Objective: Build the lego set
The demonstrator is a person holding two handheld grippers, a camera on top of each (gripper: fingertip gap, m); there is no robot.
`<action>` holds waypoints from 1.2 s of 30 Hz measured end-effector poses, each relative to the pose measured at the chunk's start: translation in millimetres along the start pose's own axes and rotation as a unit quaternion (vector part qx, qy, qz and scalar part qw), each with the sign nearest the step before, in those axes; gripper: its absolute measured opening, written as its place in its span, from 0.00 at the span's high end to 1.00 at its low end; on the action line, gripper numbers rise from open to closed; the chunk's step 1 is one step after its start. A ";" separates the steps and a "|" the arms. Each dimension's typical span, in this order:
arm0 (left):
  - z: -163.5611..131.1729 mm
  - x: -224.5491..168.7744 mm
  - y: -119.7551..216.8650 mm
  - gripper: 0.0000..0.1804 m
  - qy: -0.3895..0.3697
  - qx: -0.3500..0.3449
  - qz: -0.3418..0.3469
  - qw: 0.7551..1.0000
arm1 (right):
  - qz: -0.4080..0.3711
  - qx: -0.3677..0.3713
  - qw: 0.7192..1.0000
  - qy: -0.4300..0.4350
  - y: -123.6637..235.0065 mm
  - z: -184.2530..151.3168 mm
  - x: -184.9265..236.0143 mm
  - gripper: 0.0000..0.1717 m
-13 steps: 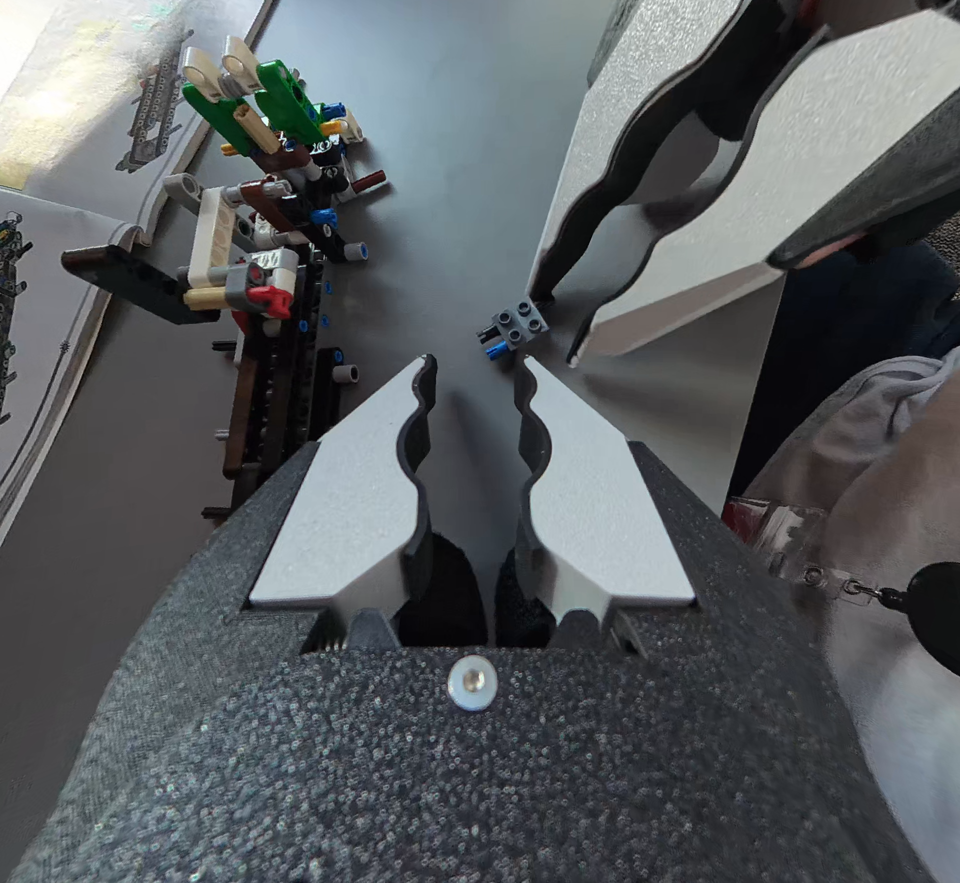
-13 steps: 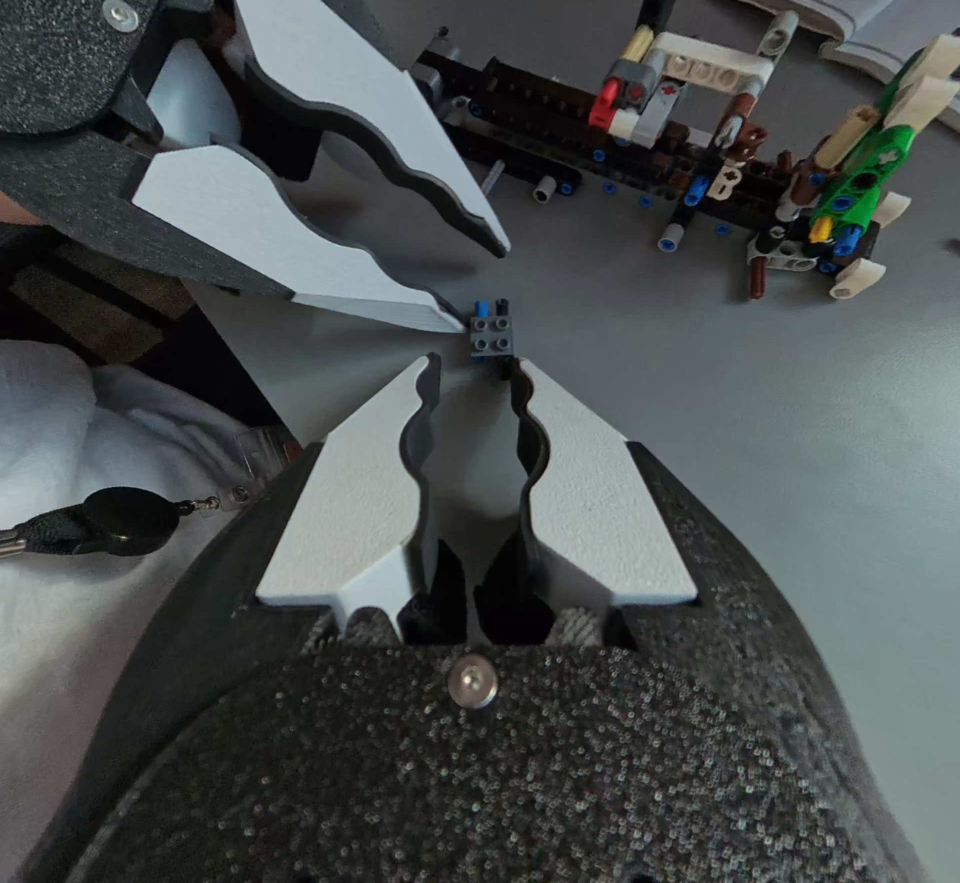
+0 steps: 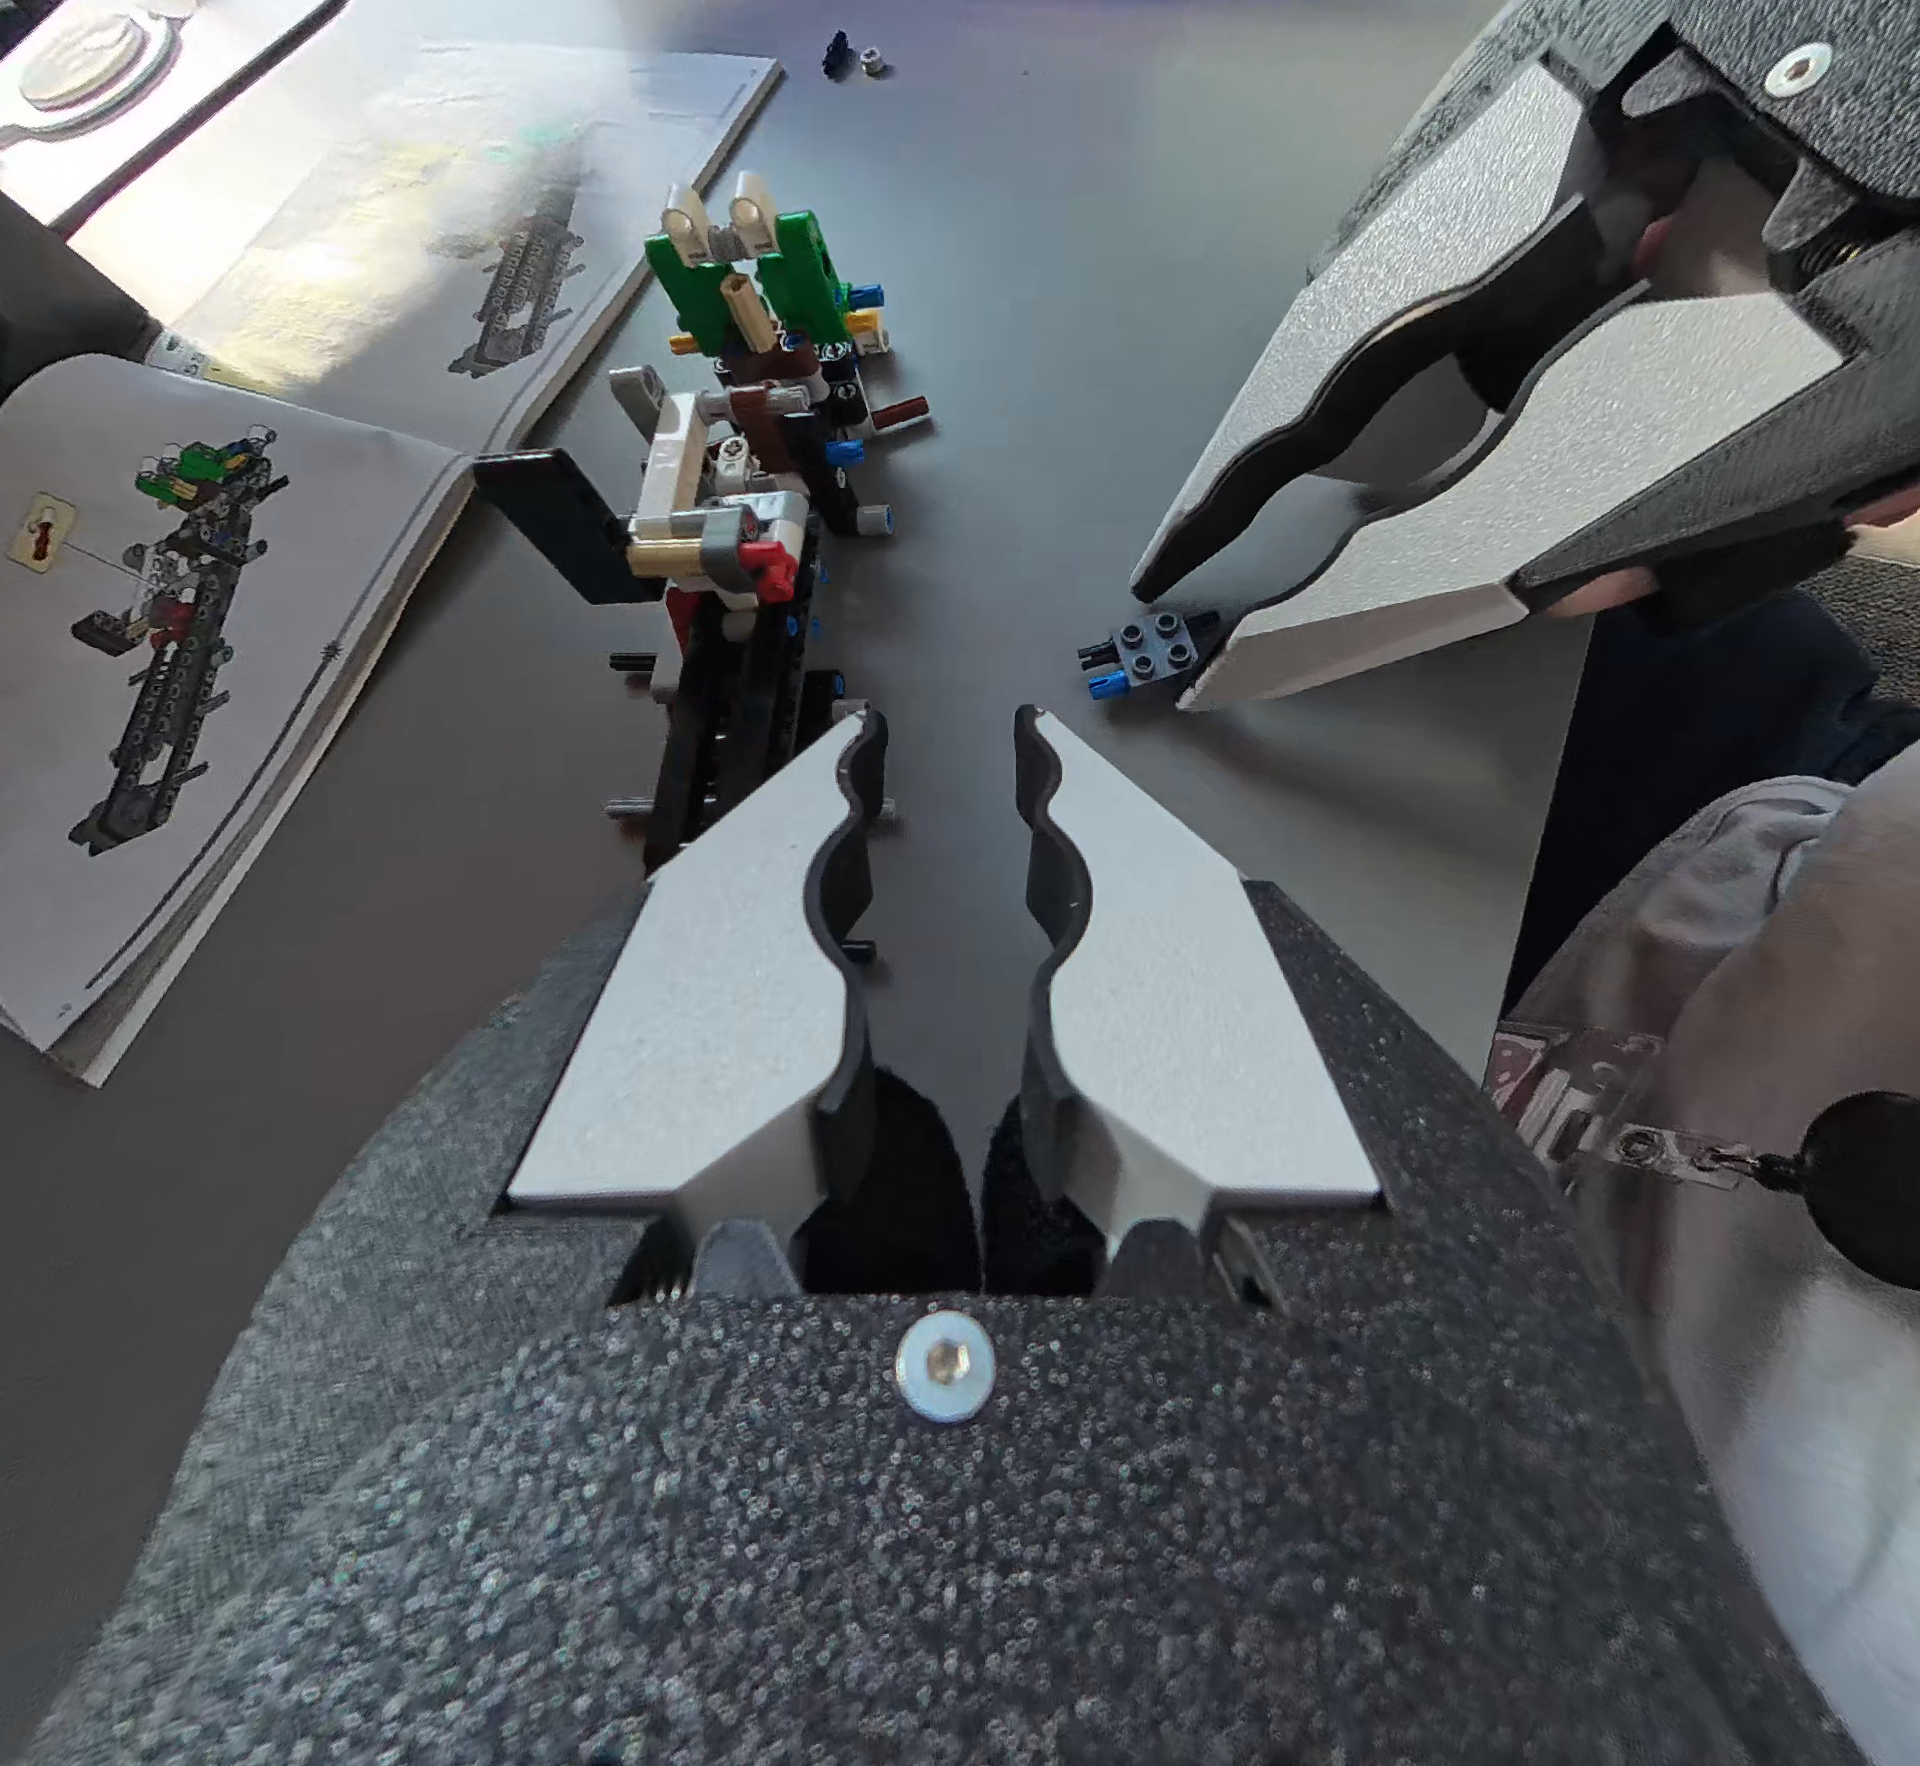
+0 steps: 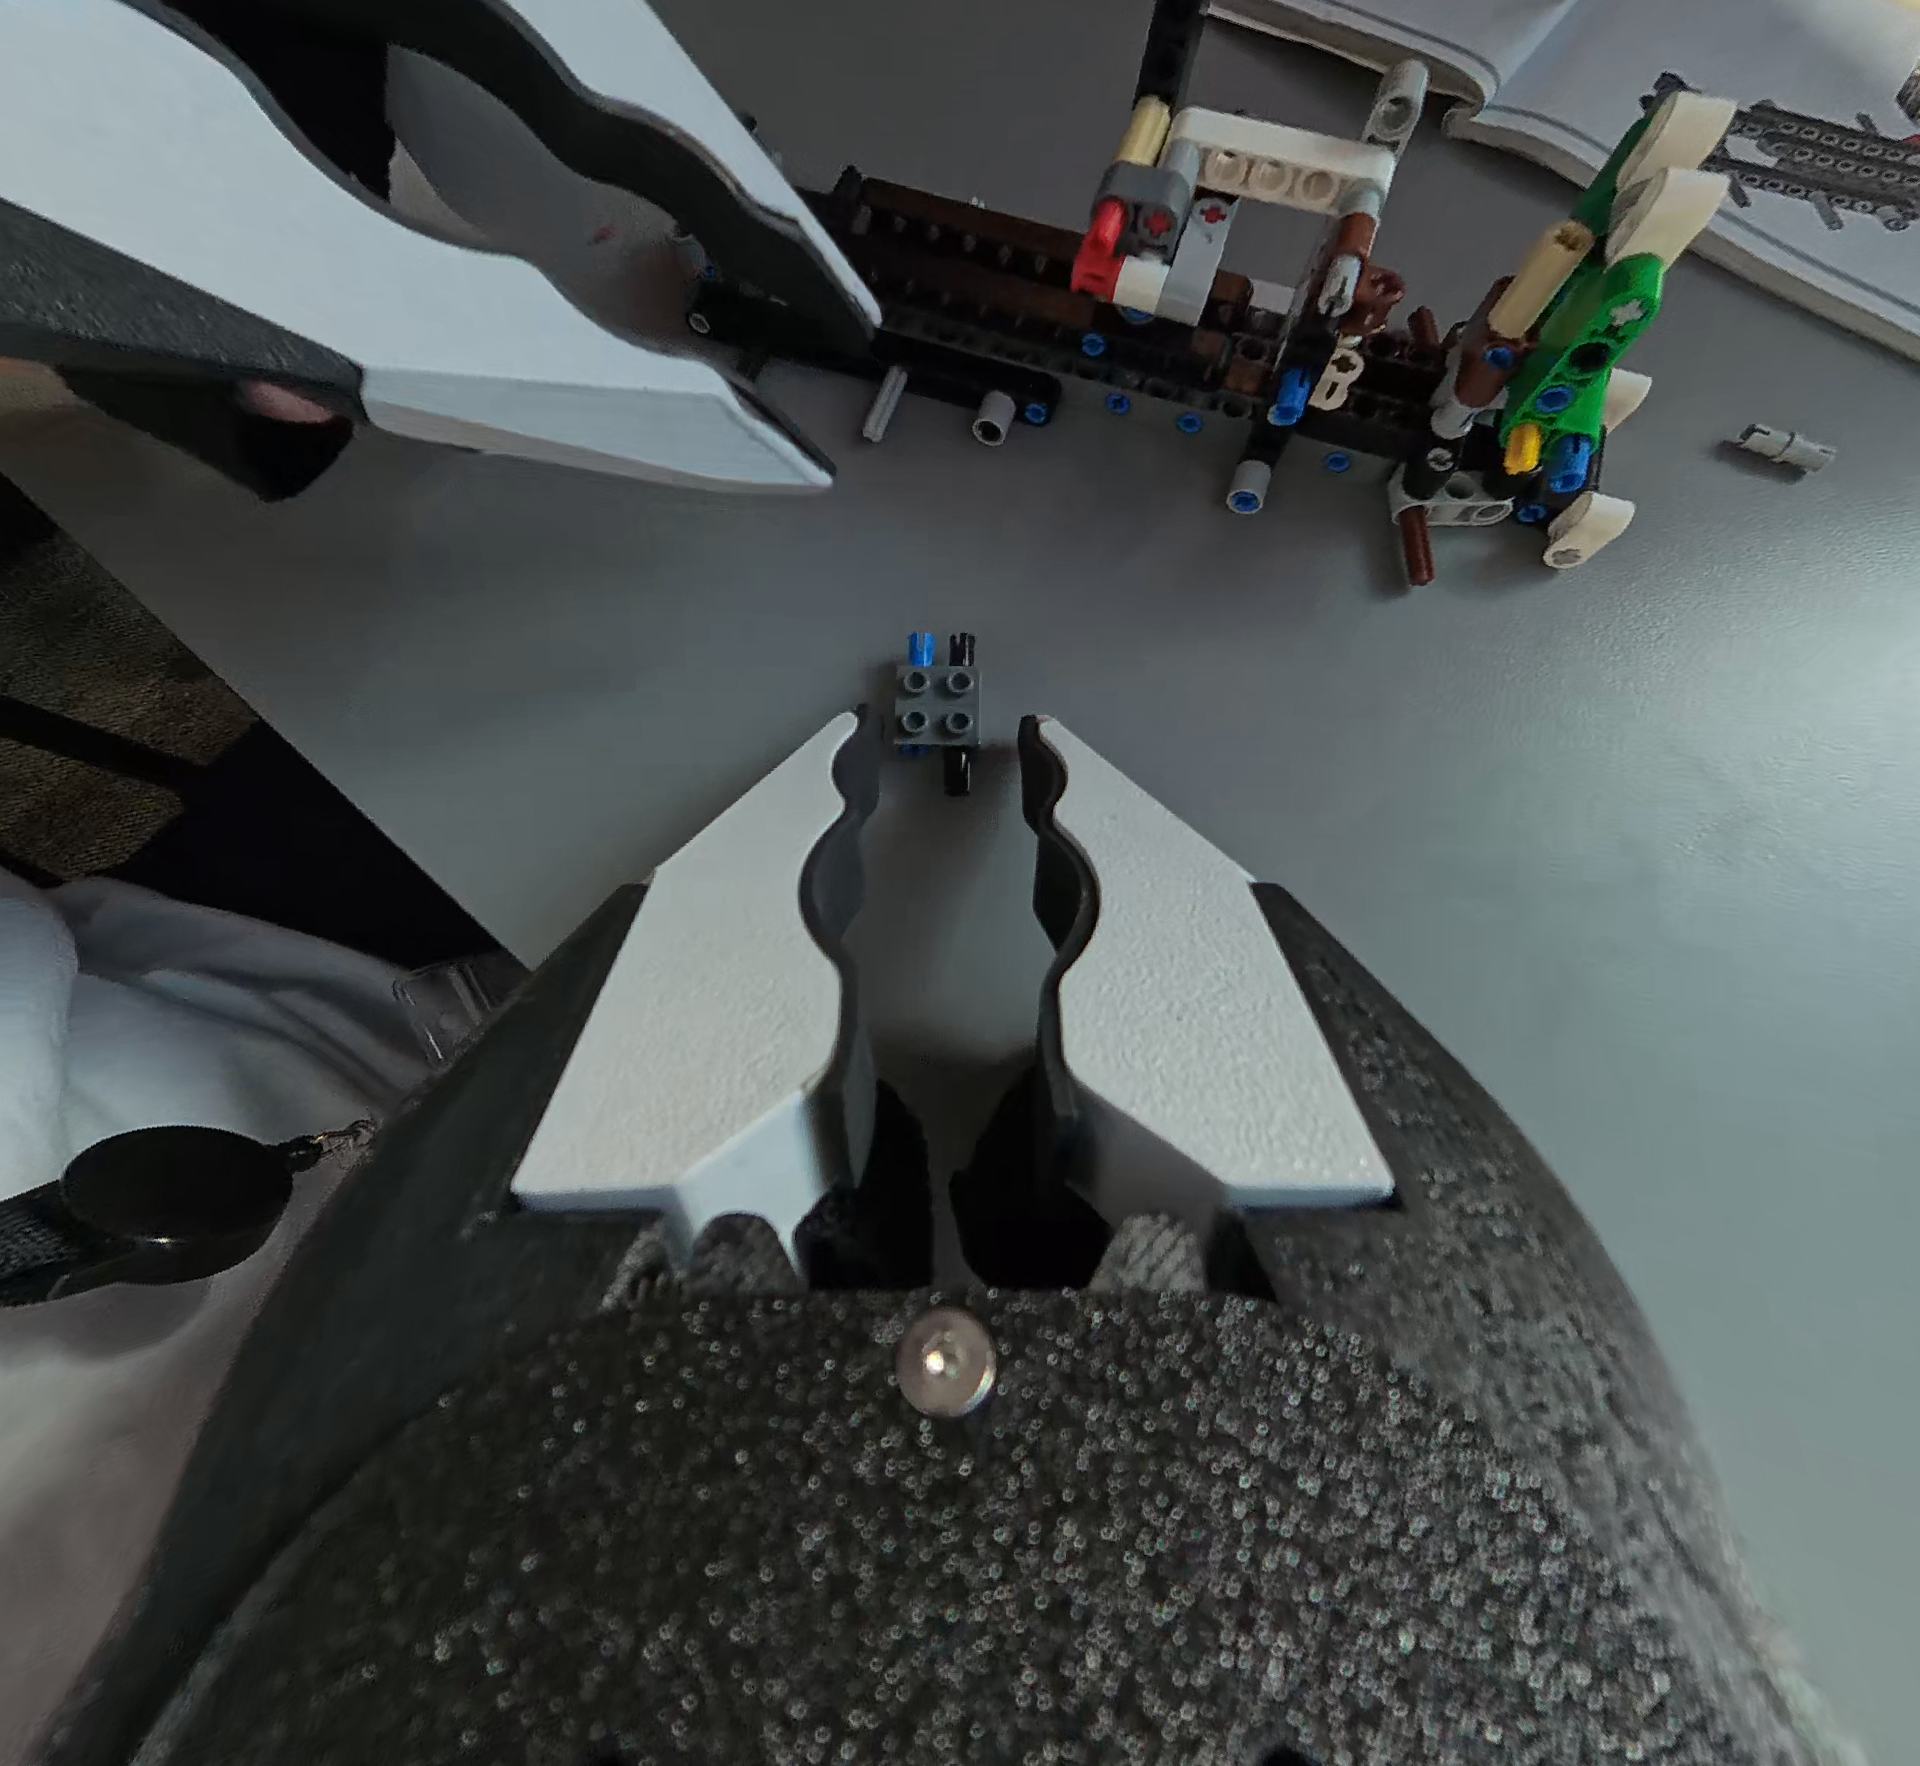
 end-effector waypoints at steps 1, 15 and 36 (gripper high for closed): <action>0.9 3.1 2.9 0.87 0.005 -0.007 -0.006 1.000 | -0.001 0.006 1.000 0.002 -1.7 -1.8 0.7 0.85; 15.7 69.1 17.2 0.79 -0.036 -0.009 -0.078 0.996 | -0.064 -0.050 0.997 -0.019 5.6 21.0 -28.4 0.91; 14.2 87.9 -23.0 0.59 -0.077 0.002 -0.284 0.956 | -0.087 -0.079 0.986 -0.120 2.0 37.6 -40.4 0.92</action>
Point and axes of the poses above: each gripper's, where its closed fingertips meet, y back along the fingers, z out of its top, x = y × z across the jaws, the point moved 2 cm from there along y, back along the fingers, and after that the axes turned 4 degrees about -x, right-handed, at the moved point
